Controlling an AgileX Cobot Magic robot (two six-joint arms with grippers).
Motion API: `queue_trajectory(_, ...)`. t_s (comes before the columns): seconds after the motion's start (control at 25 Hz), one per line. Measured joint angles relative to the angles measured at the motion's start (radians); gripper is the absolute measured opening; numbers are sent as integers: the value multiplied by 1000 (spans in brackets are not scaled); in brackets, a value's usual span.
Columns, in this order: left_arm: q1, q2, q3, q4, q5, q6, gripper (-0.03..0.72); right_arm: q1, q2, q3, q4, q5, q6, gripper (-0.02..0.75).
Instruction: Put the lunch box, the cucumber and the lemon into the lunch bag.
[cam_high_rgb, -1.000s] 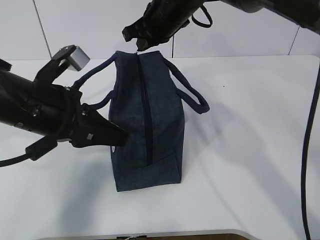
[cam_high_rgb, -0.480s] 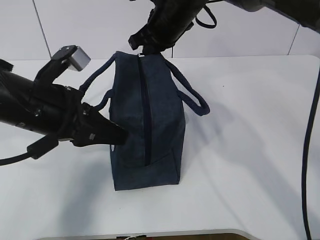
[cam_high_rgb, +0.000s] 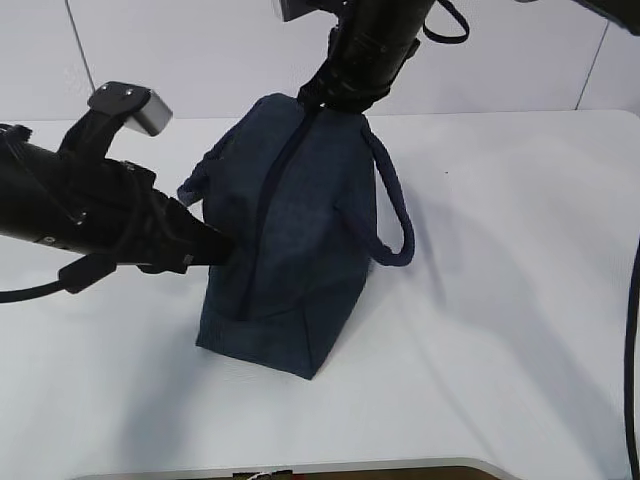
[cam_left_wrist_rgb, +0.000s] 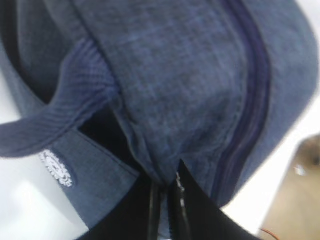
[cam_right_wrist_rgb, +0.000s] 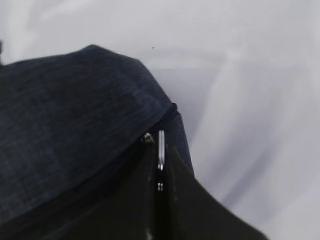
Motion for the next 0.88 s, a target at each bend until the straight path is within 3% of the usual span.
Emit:
queue_trajectory(0.44, 0, 2, 0, 2, -264, 0, -13, 0, -70, 0, 9, 35, -34, 5)
queue_trajectory(0.88, 4, 2, 0, 115, -301, 3, -13, 0, -127, 44, 82, 39, -36, 5)
